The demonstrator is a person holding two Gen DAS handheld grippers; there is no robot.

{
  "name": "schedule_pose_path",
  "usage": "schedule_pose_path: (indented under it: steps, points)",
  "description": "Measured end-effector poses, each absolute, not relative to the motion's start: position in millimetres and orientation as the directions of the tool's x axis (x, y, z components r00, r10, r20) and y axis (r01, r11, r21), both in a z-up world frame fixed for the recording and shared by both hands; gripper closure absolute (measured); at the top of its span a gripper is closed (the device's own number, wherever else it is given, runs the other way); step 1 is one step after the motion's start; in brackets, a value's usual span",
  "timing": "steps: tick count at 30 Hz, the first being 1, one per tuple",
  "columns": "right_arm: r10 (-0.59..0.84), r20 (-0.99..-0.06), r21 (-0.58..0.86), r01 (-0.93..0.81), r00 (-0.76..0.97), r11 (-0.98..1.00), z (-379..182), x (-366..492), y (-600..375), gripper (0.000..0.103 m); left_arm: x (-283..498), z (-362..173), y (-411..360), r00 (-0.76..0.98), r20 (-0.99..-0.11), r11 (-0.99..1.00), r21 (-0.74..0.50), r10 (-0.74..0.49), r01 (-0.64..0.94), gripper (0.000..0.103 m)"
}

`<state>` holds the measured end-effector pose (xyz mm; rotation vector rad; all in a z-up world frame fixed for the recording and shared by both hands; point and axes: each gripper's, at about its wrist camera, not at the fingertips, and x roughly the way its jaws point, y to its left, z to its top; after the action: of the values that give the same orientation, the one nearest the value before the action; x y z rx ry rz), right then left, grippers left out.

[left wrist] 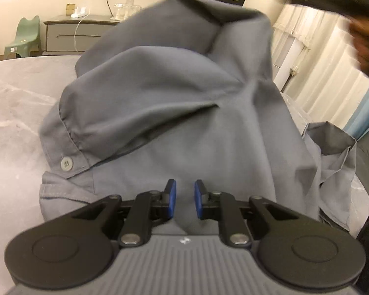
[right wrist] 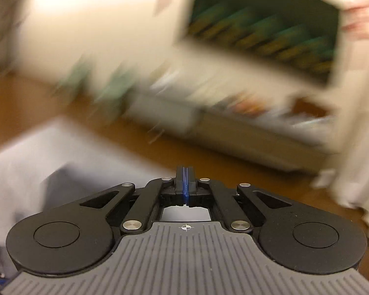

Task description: Fold clothes

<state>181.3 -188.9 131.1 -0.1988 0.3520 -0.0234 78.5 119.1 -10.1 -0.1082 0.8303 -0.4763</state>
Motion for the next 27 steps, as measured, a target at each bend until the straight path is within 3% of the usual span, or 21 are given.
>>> schedule_pose_path:
  steps: [2, 4, 6, 7, 8, 9, 10, 12, 14, 16, 19, 22, 23, 24, 25, 27]
  points:
    - [-0.163, -0.381, -0.114, 0.128, 0.910, 0.985, 110, 140, -250, 0.103, 81, -14, 118, 0.566, -0.690, 0.886, -0.273, -0.451, 0.374, 0.087]
    - [-0.259, -0.499, -0.110, 0.235, 0.827, 0.966, 66, 122, -294, 0.103, 80, -4, 122, 0.568, -0.670, 0.875, -0.304, -0.478, 0.377, 0.086]
    - [-0.255, -0.595, -0.092, 0.251, 0.762, 0.964, 32, 109, -316, 0.103, 79, 8, 128, 0.573, -0.642, 0.859, -0.343, -0.510, 0.380, 0.076]
    - [-0.228, -0.602, -0.079, 0.228, 0.765, 0.971, 28, 106, -315, 0.098, 79, 14, 131, 0.574, -0.628, 0.850, -0.362, -0.525, 0.382, 0.073]
    - [-0.197, -0.605, -0.066, 0.198, 0.772, 0.978, 24, 104, -313, 0.094, 79, 24, 139, 0.585, -0.597, 0.836, -0.405, -0.549, 0.371, 0.062]
    - [-0.165, -0.607, -0.058, 0.164, 0.777, 0.985, 25, 107, -307, 0.075, 80, 35, 150, 0.601, -0.563, 0.821, -0.447, -0.567, 0.355, 0.049]
    - [-0.132, -0.609, -0.051, 0.127, 0.782, 0.991, 27, 112, -299, 0.049, 83, 46, 160, 0.624, -0.537, 0.815, -0.471, -0.568, 0.337, 0.043]
    - [-0.089, -0.593, -0.072, 0.058, 0.800, 0.996, 37, 128, -276, 0.022, 97, 63, 175, 0.665, -0.535, 0.838, -0.471, -0.521, 0.276, 0.010]
    - [-0.052, -0.579, -0.104, -0.010, 0.814, 0.995, 46, 148, -250, 0.010, 126, 63, 187, 0.653, -0.594, 0.862, -0.471, -0.469, 0.190, 0.000]
    - [-0.005, -0.585, -0.129, -0.087, 0.811, 0.988, 52, 169, -218, 0.005, 160, 45, 191, 0.571, -0.660, 0.851, -0.503, -0.489, 0.147, 0.000]
    - [0.040, -0.619, -0.179, -0.191, 0.785, 0.965, 50, 202, -165, 0.003, 197, 5, 183, 0.453, -0.730, 0.843, -0.529, -0.512, 0.100, 0.003]
    - [0.024, -0.654, -0.265, -0.259, 0.756, 0.929, 39, 239, -117, 0.002, 215, -31, 167, 0.370, -0.762, 0.838, -0.536, -0.532, 0.101, 0.026]
    - [0.013, -0.669, -0.293, -0.279, 0.743, 0.915, 35, 255, -105, 0.002, 217, -36, 162, 0.354, -0.766, 0.837, -0.534, -0.537, 0.117, 0.053]
    - [0.003, -0.686, -0.316, -0.301, 0.728, 0.900, 32, 270, -93, 0.002, 216, -37, 157, 0.344, -0.766, 0.837, -0.528, -0.542, 0.142, 0.090]
    - [-0.001, -0.706, -0.328, -0.326, 0.708, 0.887, 26, 288, -82, 0.002, 215, -37, 152, 0.335, -0.767, 0.836, -0.523, -0.547, 0.167, 0.102]
    - [-0.013, -0.746, -0.344, -0.367, 0.666, 0.864, 14, 329, -66, 0.002, 210, -38, 144, 0.322, -0.771, 0.836, -0.507, -0.549, 0.210, 0.103]
